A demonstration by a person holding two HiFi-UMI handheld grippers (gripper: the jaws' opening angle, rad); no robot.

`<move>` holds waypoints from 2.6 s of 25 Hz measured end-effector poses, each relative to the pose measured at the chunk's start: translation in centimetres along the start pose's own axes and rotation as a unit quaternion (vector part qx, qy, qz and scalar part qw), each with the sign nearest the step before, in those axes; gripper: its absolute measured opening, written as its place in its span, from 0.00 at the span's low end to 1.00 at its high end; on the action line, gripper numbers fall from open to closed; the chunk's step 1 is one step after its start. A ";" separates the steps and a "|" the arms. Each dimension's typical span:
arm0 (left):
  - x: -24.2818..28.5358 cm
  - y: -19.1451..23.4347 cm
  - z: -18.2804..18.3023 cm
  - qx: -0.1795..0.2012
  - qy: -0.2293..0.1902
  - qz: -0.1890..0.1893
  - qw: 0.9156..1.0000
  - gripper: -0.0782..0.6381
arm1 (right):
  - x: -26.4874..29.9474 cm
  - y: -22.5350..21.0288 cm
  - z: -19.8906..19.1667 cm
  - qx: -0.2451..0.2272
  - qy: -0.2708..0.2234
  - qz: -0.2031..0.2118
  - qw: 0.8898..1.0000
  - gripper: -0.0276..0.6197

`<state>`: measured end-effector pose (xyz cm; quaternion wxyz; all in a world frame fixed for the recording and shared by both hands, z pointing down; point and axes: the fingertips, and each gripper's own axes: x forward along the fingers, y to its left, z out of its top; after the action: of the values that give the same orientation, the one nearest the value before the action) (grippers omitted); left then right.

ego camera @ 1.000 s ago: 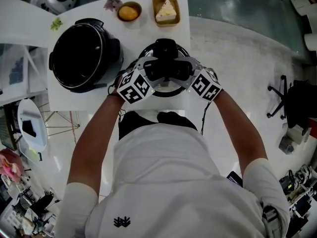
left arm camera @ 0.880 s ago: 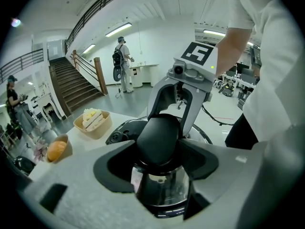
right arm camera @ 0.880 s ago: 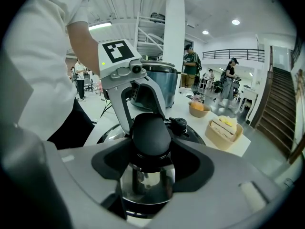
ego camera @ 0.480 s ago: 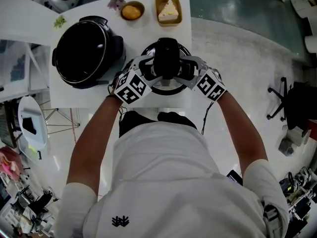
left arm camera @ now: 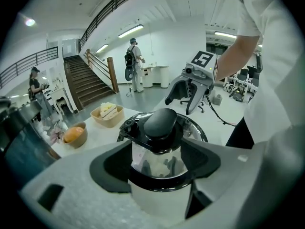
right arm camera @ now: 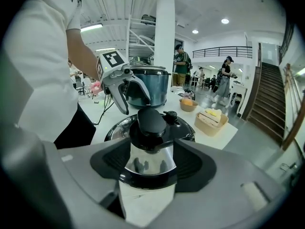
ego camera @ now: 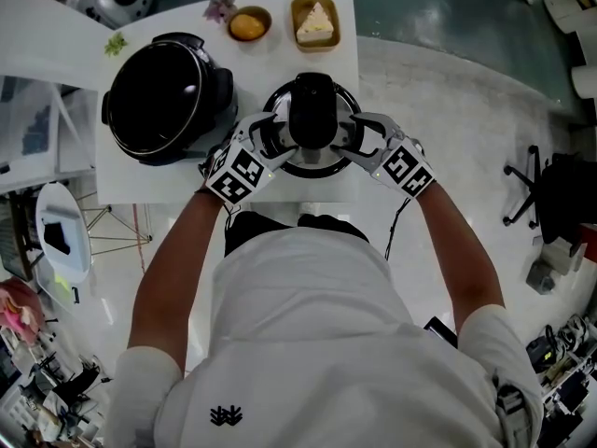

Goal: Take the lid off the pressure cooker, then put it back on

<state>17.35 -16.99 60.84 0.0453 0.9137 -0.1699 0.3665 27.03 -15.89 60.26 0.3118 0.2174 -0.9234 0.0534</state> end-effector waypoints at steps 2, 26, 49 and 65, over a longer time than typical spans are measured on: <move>0.1 -0.1 0.3 0.001 -0.001 -0.003 1.000 0.56 | 0.1 0.1 0.2 0.000 -0.002 0.001 1.000 0.50; 5.0 -0.7 2.1 0.057 0.024 -0.066 0.996 0.53 | 4.9 0.2 2.0 -0.080 0.011 0.069 0.994 0.48; -3.3 -3.1 9.5 0.063 0.006 -0.067 0.996 0.52 | -2.8 2.6 10.5 -0.097 -0.021 0.088 0.991 0.48; -16.7 -0.4 15.0 0.065 0.005 -0.053 0.996 0.52 | -6.3 5.2 24.5 -0.114 -0.053 0.095 0.987 0.47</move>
<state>16.06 -15.06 38.52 0.0065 0.9205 -0.0968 0.3785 15.73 -14.66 37.13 0.2785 0.0939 -0.9552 -0.0348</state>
